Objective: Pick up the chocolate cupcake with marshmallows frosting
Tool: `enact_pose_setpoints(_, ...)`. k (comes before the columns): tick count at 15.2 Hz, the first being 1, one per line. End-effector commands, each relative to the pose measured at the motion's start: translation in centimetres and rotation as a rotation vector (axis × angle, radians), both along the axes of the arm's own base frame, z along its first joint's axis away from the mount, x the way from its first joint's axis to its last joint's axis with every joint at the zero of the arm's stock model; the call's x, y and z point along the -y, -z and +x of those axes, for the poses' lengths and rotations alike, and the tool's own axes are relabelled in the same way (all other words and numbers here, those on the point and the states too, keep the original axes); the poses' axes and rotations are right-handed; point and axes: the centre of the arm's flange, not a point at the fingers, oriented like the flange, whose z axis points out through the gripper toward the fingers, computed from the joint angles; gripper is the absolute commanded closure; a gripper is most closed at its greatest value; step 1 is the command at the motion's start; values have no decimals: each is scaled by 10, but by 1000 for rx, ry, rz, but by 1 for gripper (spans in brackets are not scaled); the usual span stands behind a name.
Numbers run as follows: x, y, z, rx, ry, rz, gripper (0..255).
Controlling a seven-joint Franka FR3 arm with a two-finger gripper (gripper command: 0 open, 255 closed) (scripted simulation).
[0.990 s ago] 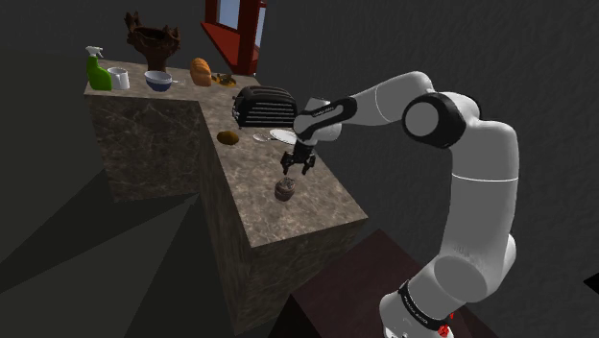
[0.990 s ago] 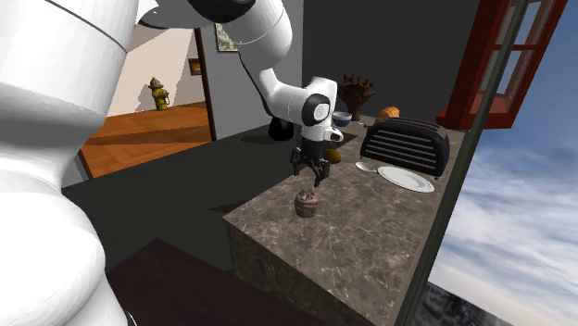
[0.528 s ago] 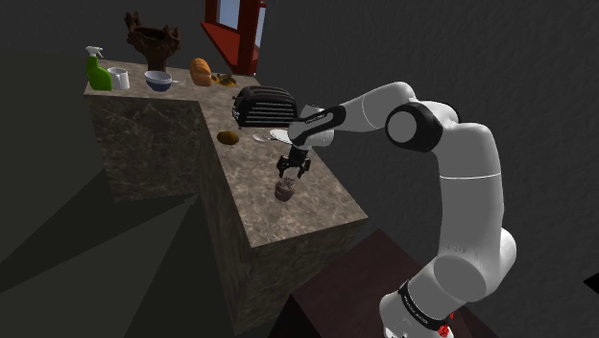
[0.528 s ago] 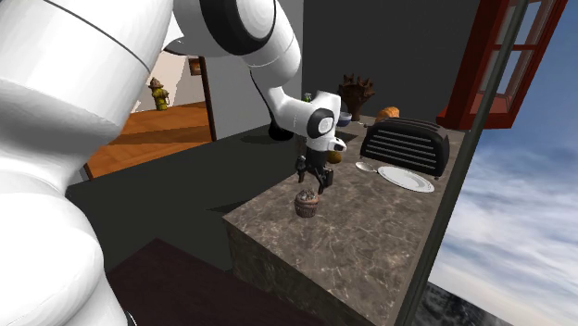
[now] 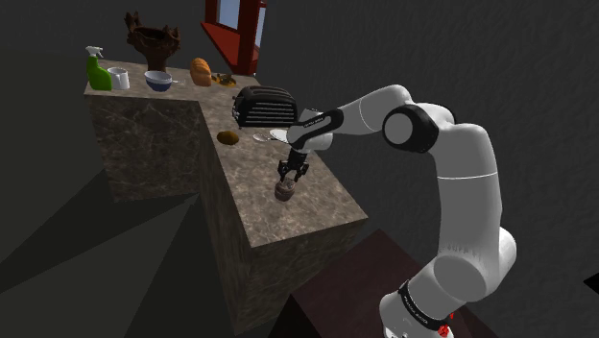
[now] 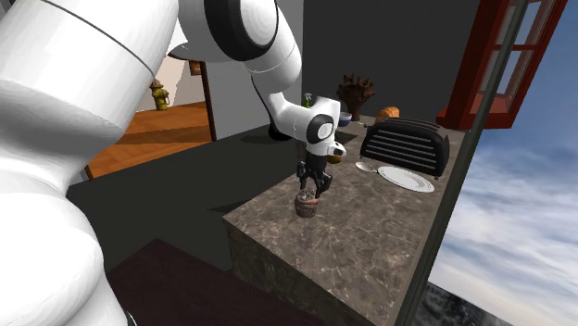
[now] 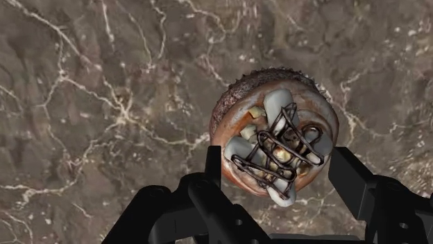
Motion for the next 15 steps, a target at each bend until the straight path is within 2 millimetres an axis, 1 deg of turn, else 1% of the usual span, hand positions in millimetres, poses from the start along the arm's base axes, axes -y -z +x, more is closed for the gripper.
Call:
enact_pose_setpoints(1,-1,2,-1,-3,-1,1,255)
enact_pose_setpoints(6,0,2,0,-3,-1,1,255)
enact_pose_setpoints(15,0,-45,0,-3,-1,1,255)
